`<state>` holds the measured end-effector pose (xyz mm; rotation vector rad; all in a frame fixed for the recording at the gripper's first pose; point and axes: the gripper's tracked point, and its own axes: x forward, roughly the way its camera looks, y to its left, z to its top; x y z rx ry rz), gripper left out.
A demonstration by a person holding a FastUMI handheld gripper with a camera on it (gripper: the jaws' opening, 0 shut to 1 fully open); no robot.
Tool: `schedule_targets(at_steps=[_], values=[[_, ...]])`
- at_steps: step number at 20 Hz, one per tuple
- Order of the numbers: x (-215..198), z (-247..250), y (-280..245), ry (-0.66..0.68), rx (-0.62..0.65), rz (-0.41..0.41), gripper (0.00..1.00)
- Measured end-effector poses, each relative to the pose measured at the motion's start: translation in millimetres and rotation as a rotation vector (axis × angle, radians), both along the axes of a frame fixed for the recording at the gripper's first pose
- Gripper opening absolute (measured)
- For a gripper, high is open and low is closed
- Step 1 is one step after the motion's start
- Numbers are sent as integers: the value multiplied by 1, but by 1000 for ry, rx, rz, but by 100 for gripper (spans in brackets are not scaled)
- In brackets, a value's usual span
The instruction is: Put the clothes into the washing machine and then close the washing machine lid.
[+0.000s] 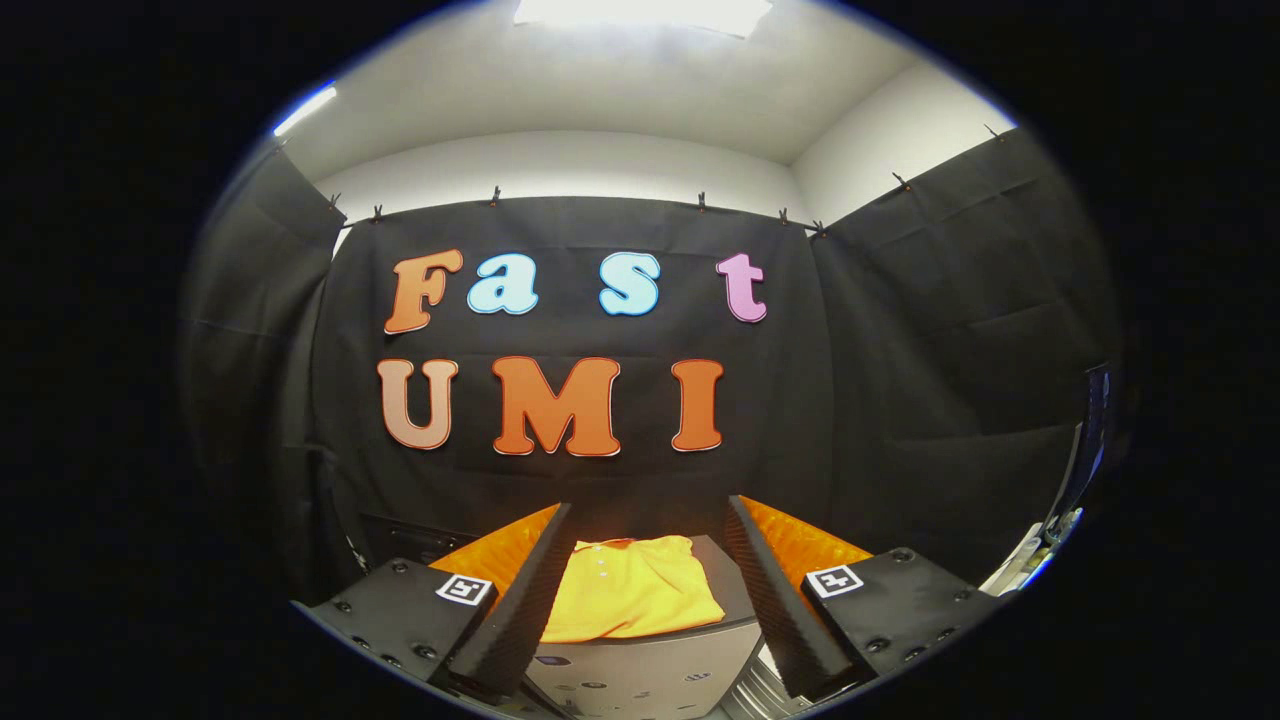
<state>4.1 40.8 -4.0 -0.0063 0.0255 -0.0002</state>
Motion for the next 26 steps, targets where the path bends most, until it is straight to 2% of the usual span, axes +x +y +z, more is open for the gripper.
schedule_targets(at_steps=[12,17,21,26], values=[[12,2,-1,-1,9,17,98],[17,22,3,-43,2,21,98],[45,10,13,7,-46,57,98],[102,-19,41,102,-87,124,100]])
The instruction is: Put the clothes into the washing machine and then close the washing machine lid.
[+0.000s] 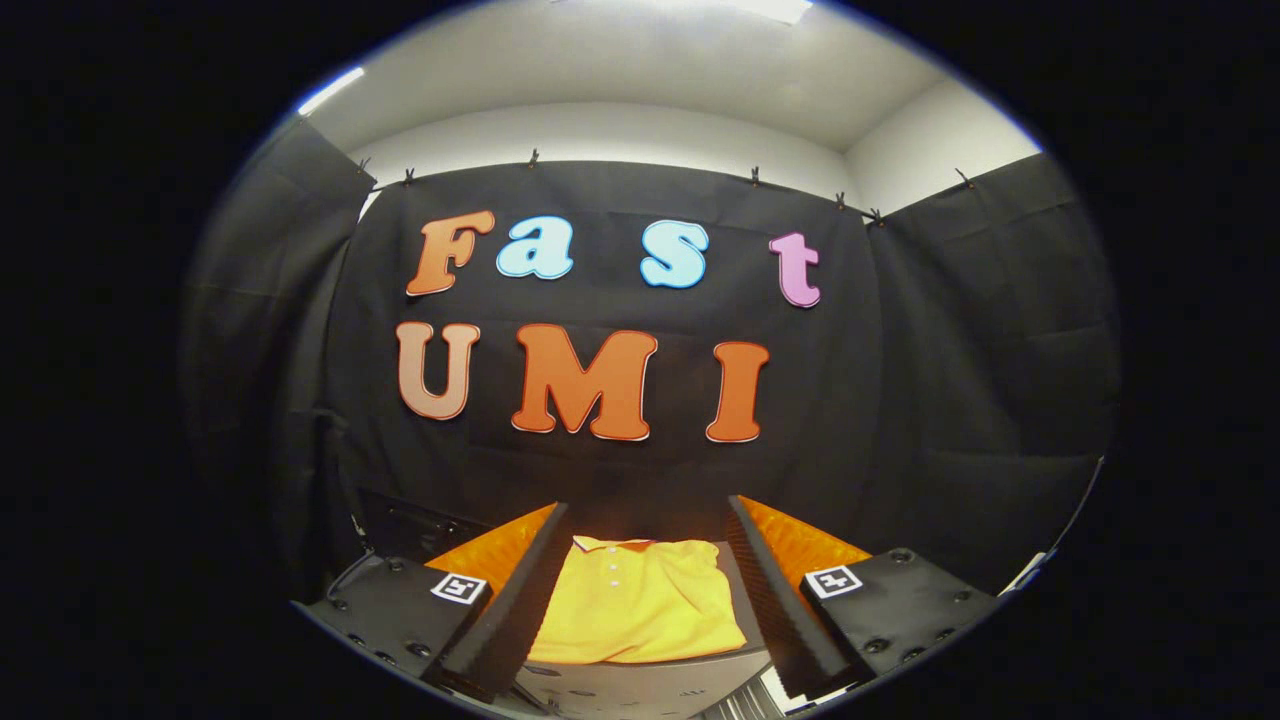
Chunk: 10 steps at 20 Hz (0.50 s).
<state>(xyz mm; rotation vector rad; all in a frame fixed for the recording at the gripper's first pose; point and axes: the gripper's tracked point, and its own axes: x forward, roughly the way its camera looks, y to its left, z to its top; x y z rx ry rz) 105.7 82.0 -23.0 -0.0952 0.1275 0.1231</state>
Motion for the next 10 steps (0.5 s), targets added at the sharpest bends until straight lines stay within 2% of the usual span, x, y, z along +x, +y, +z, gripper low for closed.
schedule_targets(at_steps=[4,7,10], values=[[63,-47,23,135,-18,53,98],[114,-93,33,256,-40,57,98],[147,-149,37,371,-64,55,98]])
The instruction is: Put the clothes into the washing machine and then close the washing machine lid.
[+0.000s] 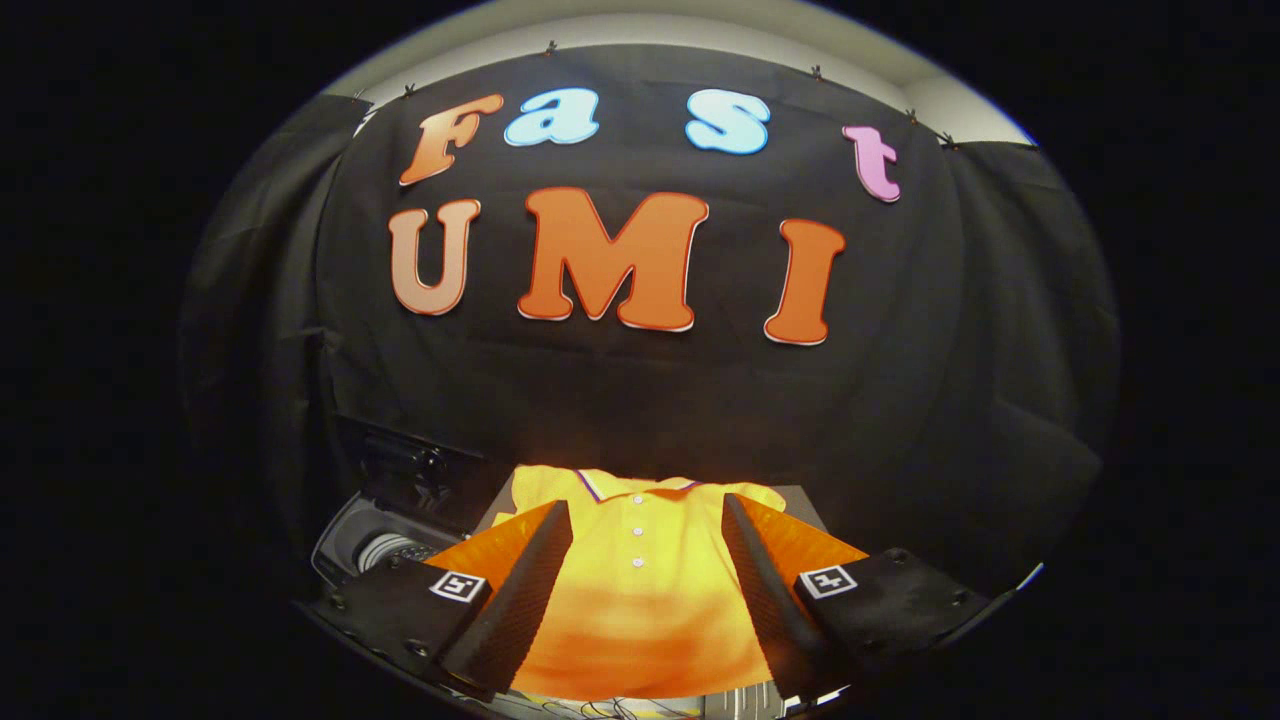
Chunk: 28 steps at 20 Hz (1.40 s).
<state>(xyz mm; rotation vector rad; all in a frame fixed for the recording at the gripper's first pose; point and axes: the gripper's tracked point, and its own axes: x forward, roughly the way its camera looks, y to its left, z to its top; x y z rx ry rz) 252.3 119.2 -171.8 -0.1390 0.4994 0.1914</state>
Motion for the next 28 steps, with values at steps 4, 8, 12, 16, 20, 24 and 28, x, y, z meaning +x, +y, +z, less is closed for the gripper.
schedule_targets(at_steps=[4,8,12,16,20,24,28], values=[[16,-66,3,148,-5,-16,98],[24,-108,-6,238,-10,-50,98],[21,-125,-2,265,15,-42,98],[13,-130,3,313,99,-33,93],[16,-133,-6,284,139,-17,81],[6,-131,-4,255,146,-38,45],[-8,-129,3,215,159,-62,19]])
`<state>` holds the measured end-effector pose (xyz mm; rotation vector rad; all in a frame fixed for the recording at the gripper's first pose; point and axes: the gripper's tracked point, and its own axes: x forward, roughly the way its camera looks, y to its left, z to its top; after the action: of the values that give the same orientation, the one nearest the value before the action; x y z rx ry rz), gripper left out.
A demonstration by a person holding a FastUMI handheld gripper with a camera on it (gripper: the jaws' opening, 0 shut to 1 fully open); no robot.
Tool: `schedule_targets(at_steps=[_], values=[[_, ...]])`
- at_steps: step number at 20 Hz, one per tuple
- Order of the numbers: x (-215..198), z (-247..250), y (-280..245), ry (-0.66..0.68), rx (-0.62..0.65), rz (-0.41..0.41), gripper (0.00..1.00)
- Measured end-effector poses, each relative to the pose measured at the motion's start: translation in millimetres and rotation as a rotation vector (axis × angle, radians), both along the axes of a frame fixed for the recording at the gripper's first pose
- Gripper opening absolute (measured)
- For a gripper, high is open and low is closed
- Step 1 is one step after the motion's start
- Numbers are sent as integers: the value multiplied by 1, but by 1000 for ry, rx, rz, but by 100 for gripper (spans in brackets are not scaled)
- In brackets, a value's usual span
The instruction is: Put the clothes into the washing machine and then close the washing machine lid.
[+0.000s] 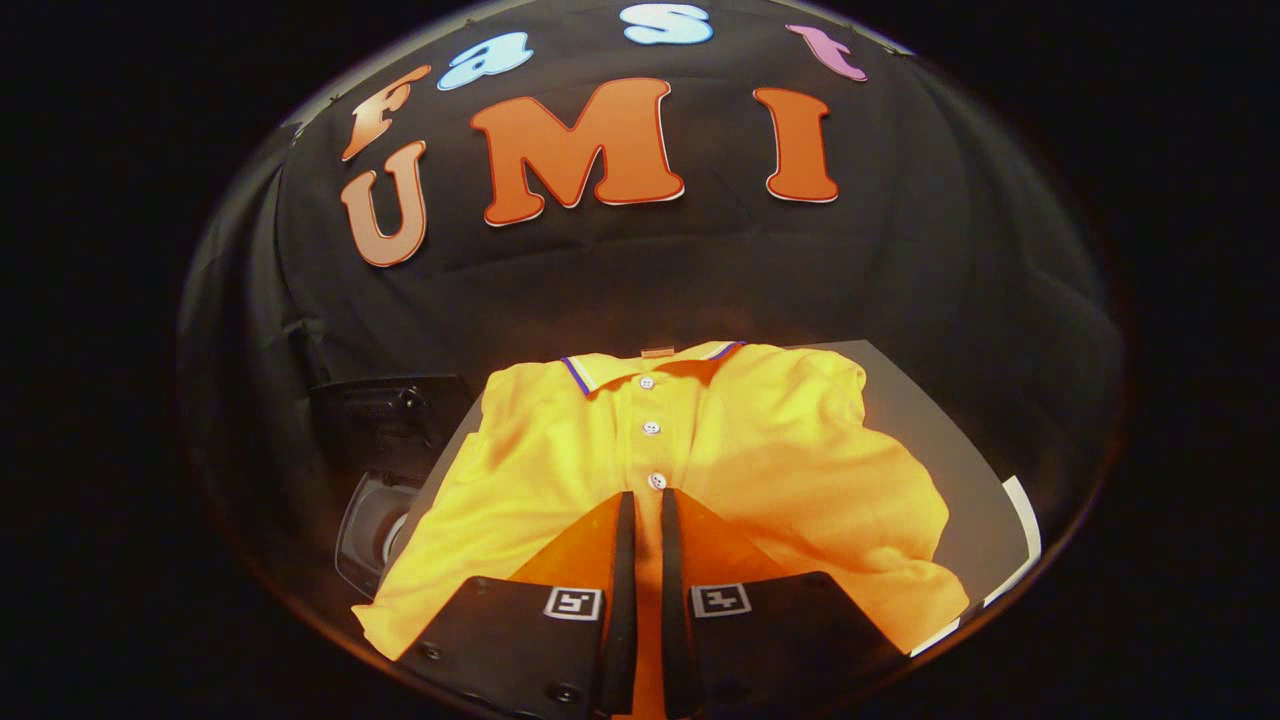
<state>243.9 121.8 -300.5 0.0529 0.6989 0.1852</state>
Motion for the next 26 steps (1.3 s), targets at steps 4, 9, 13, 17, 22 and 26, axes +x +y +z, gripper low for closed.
schedule_targets(at_steps=[4,9,13,17,22,26], values=[[-37,5,16,-25,42,59,19],[-65,19,27,-48,223,40,8],[-74,53,39,-183,397,17,8],[-110,113,55,-342,425,129,8],[-130,191,109,-464,474,251,8],[-142,238,148,-520,548,317,8]])
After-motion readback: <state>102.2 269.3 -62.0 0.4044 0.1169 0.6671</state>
